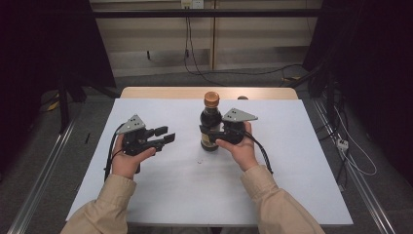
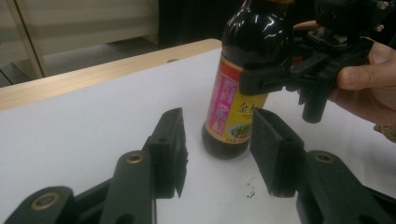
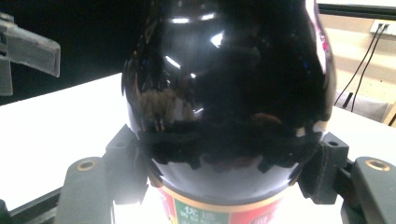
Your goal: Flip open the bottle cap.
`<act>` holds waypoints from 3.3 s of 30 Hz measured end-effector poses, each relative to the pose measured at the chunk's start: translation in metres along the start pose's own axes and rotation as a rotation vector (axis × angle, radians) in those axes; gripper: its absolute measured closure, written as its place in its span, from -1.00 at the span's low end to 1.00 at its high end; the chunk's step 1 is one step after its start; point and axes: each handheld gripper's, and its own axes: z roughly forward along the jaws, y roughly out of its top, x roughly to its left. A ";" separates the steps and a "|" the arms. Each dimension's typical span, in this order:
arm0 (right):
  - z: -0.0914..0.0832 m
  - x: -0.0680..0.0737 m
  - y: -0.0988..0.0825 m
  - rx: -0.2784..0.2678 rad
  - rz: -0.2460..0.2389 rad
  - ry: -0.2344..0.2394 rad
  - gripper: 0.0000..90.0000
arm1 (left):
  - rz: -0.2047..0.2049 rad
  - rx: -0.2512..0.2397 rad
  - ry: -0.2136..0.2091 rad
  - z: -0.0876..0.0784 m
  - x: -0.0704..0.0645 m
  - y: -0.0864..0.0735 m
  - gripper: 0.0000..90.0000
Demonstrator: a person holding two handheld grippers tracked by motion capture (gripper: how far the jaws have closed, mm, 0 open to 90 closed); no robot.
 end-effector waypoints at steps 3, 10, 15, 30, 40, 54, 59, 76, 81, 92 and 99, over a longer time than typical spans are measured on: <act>0.000 0.000 0.000 0.001 0.003 0.001 -0.33 | -0.002 0.004 -0.030 0.005 0.001 0.009 0.41; 0.000 0.000 0.000 0.000 0.005 0.001 -0.33 | 0.011 0.017 -0.062 0.014 0.000 0.027 0.64; 0.000 0.000 -0.001 -0.002 0.007 0.000 -0.33 | 0.019 0.020 -0.079 0.021 -0.003 0.041 0.86; 0.000 0.000 -0.001 0.003 0.014 0.001 -0.33 | 0.033 0.038 -0.155 0.038 -0.011 0.077 1.00; 0.000 0.000 -0.001 0.006 0.018 0.001 -0.33 | 0.025 0.041 -0.170 0.044 -0.012 0.090 1.00; 0.000 0.000 -0.001 0.009 0.023 0.003 -0.32 | 0.039 0.054 -0.188 0.053 -0.018 0.110 1.00; 0.000 0.000 -0.001 0.012 0.022 0.003 -0.32 | 0.038 0.047 -0.195 0.056 -0.018 0.112 1.00; 0.000 0.001 -0.001 0.026 0.025 -0.015 -0.29 | 0.059 0.087 -0.173 0.060 -0.025 0.121 1.00; 0.000 0.001 -0.001 0.027 0.028 -0.018 -0.29 | 0.047 0.084 -0.171 0.062 -0.027 0.122 1.00; -0.001 -0.001 -0.002 0.018 0.049 -0.020 -0.29 | 0.046 0.095 -0.167 0.066 -0.030 0.126 1.00; -0.003 -0.003 -0.003 0.015 0.054 -0.015 -0.28 | 0.065 0.108 -0.162 0.069 -0.032 0.129 1.00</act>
